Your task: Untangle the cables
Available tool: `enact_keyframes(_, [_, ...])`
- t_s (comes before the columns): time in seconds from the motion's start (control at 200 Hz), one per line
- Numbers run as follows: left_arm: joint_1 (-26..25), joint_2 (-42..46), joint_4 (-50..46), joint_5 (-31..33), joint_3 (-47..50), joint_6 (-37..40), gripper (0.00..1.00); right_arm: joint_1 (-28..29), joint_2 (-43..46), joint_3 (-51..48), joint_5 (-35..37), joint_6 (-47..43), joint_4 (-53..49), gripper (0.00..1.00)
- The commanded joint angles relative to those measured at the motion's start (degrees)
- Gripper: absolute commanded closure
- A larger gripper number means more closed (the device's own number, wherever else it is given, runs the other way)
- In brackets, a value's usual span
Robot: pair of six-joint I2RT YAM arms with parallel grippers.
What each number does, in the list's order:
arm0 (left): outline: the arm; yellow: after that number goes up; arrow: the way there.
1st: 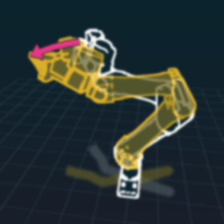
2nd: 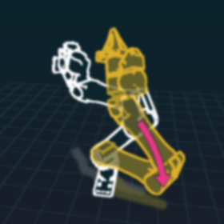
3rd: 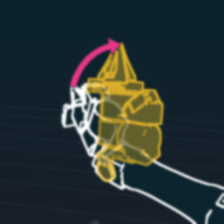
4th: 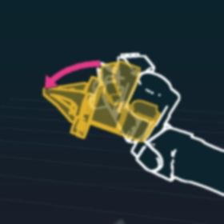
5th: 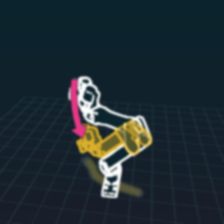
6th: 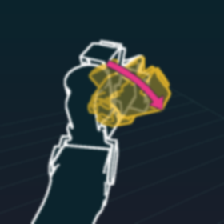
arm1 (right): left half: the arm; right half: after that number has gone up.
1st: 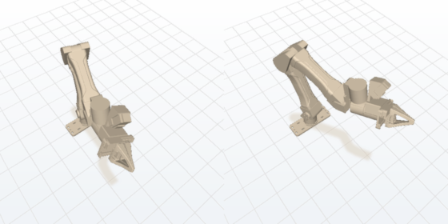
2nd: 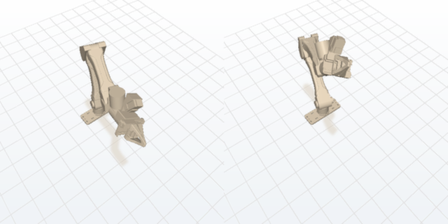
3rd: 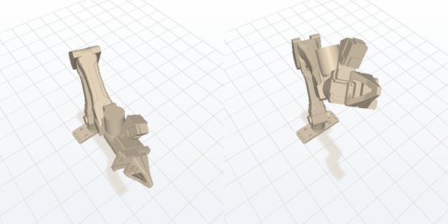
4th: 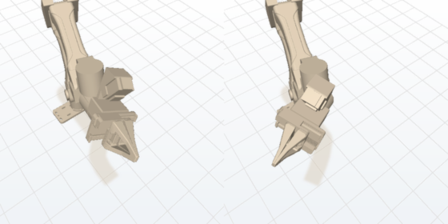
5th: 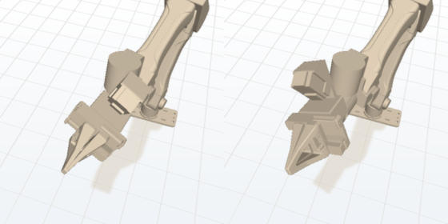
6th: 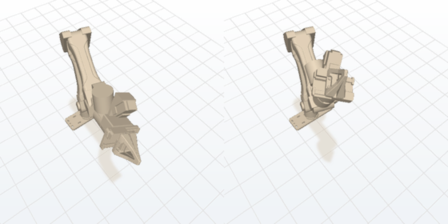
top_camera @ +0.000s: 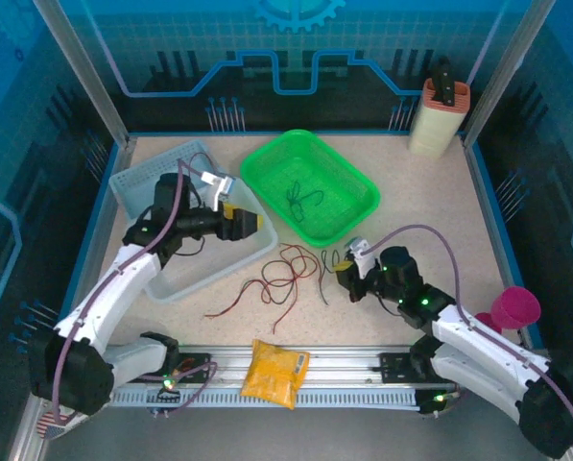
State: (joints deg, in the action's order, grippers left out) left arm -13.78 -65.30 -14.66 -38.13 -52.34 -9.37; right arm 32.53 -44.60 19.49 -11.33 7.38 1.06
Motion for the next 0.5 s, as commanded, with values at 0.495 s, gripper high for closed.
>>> enact_keyframes(0.495, [-4.48,-2.29,-0.54,-4.21,-2.5,5.68,0.1,-5.66,-0.01,17.42,-17.63,6.12,-5.99,1.0])
